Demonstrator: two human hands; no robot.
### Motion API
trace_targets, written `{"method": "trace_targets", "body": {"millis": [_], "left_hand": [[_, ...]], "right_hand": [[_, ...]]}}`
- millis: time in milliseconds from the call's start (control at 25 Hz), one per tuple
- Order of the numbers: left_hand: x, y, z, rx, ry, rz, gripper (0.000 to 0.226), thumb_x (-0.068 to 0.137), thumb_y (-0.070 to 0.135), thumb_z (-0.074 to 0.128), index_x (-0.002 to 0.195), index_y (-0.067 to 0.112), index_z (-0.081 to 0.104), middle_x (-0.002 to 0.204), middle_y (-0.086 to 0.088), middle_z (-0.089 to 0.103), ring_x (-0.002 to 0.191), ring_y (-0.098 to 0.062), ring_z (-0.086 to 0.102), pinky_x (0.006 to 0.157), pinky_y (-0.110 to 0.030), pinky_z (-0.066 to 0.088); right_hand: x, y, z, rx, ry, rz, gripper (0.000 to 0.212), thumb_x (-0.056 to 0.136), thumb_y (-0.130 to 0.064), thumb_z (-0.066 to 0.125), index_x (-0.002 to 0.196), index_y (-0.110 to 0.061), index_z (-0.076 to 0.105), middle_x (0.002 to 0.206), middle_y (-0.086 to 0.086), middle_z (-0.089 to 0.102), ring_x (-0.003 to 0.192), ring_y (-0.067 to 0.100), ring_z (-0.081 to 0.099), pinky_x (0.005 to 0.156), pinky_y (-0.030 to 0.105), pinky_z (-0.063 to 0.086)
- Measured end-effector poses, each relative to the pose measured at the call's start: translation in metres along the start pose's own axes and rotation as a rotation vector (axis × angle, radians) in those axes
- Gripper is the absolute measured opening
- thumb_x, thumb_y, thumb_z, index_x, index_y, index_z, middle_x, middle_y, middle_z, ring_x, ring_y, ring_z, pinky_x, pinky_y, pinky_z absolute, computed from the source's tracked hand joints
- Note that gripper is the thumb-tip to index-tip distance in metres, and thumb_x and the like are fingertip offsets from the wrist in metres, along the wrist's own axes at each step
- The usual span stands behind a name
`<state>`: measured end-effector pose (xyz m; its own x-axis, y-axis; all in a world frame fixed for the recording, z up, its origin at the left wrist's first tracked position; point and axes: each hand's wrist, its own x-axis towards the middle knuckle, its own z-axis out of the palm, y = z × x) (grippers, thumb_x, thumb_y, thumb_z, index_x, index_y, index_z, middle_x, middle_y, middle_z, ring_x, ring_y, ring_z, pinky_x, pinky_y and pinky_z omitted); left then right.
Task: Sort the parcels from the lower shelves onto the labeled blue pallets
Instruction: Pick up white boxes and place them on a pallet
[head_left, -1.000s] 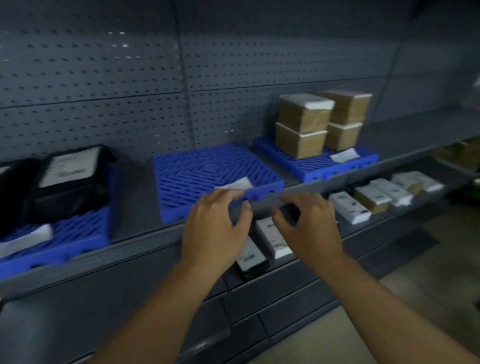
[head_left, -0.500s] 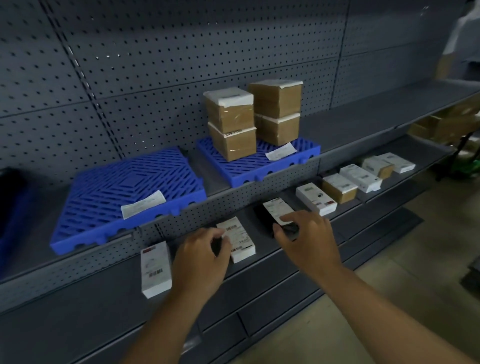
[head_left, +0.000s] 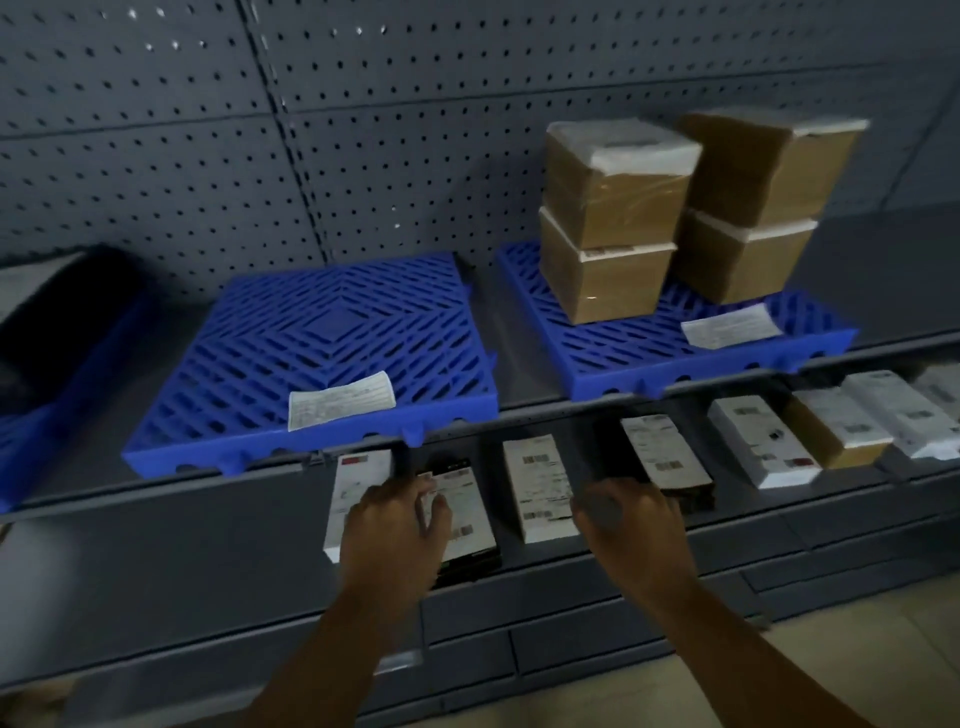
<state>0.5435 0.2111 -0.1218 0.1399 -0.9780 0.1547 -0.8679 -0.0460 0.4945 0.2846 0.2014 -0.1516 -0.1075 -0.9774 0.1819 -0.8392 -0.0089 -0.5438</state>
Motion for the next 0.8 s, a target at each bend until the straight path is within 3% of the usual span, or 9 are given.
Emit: {"method": "trace_targets", "body": {"millis": [120,240,320,400,520,680,800], "left_hand": [[0.015,-0.044,0.027,0.02,0.117,-0.098,0.028,0.089,0.038,0.056,0.096,0.019,0.076,0.09,-0.011,0.075,0.082,-0.036,0.071,0.072,-0.039,0.057],[0.024,-0.1,0.055,-0.08,0.209,-0.349,0.032,0.094,0.037,0.066,0.116,0.015,0.072,0.115,-0.016,0.072,0.099,-0.038,0.07,0.084,-0.041,0.056],[0.025,-0.136,0.079,-0.116,0.236,-0.487,0.042,0.094,0.04,0.065,0.125,0.013,0.065,0.123,-0.018,0.066,0.11,-0.038,0.064,0.089,-0.045,0.054],[0.02,-0.16,0.102,-0.114,0.192,-0.566,0.052,0.092,0.049,0.063,0.13,0.015,0.06,0.127,-0.015,0.061,0.119,-0.036,0.057,0.094,-0.047,0.052],[0.02,-0.177,0.123,-0.144,0.168,-0.595,0.068,0.086,0.058,0.066,0.137,0.015,0.054,0.136,-0.012,0.052,0.129,-0.032,0.048,0.105,-0.047,0.045],[0.04,-0.202,0.139,-0.152,0.072,-0.64,0.102,0.068,0.086,0.061,0.14,0.015,0.052,0.137,-0.01,0.052,0.129,-0.031,0.047,0.109,-0.049,0.046],[0.038,-0.204,0.148,-0.147,0.044,-0.648,0.1,0.067,0.087,0.059,0.137,0.016,0.054,0.133,-0.007,0.055,0.127,-0.029,0.047,0.106,-0.049,0.047]], "right_hand": [[0.024,0.034,0.047,-0.005,-0.075,0.035,0.054,0.084,-0.065,0.05,0.098,-0.02,0.076,0.093,0.002,0.077,0.088,0.03,0.071,0.079,0.044,0.057],[0.038,0.058,0.095,-0.056,-0.082,0.091,0.05,0.086,-0.058,0.065,0.113,-0.015,0.071,0.109,0.012,0.073,0.101,0.04,0.066,0.084,0.049,0.056],[0.045,0.07,0.12,-0.11,-0.128,0.176,0.072,0.083,-0.064,0.065,0.132,-0.012,0.061,0.129,0.018,0.064,0.117,0.043,0.057,0.096,0.051,0.049],[0.052,0.078,0.138,-0.114,-0.216,0.301,0.101,0.075,-0.08,0.052,0.145,-0.008,0.047,0.145,0.021,0.051,0.131,0.043,0.046,0.107,0.051,0.04],[0.062,0.084,0.16,-0.099,-0.253,0.394,0.123,0.06,-0.095,0.039,0.147,-0.007,0.043,0.148,0.02,0.047,0.136,0.04,0.04,0.112,0.051,0.035],[0.061,0.086,0.182,-0.127,-0.225,0.323,0.114,0.063,-0.101,0.035,0.146,-0.024,0.047,0.151,0.012,0.046,0.139,0.037,0.035,0.113,0.051,0.031],[0.05,0.081,0.192,-0.046,-0.085,0.27,0.102,0.066,-0.094,0.038,0.136,-0.022,0.059,0.139,0.012,0.059,0.132,0.04,0.043,0.108,0.055,0.037]]}}
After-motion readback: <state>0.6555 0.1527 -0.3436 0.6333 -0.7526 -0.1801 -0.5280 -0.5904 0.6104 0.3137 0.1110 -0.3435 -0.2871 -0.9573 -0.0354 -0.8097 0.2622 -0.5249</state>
